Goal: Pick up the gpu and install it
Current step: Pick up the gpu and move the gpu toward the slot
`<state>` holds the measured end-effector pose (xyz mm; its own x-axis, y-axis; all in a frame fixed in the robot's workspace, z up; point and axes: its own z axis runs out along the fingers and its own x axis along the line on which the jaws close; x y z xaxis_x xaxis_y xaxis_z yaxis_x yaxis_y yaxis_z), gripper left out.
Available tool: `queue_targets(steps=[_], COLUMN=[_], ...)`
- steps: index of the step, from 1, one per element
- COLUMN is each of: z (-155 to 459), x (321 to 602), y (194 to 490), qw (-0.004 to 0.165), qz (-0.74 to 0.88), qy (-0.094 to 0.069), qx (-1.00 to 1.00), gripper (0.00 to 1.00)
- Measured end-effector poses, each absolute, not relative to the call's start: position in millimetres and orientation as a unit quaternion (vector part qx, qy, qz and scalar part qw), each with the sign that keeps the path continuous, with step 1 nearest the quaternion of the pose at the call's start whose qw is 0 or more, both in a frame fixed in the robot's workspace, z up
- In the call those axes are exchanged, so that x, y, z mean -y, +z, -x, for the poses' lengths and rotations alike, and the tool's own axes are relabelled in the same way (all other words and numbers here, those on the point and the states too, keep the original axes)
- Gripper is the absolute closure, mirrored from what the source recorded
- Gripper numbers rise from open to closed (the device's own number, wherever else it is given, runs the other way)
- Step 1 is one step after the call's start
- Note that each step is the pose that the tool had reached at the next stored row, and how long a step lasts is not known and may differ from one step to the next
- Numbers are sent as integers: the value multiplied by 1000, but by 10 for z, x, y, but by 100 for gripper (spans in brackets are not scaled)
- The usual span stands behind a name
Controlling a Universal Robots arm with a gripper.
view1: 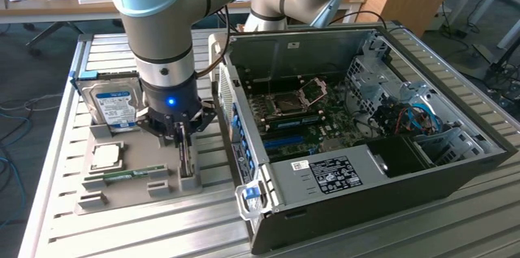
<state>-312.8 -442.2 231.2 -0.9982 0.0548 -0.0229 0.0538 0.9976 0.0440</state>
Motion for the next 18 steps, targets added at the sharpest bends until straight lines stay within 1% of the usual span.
queue_targets(steps=[6, 18], z=[3127, 3128], x=[4421, 4422], y=[2325, 2566], qw=[12, 12], qz=[-27, -27], qy=[22, 22], qx=[-999, -999], gripper=[74, 74])
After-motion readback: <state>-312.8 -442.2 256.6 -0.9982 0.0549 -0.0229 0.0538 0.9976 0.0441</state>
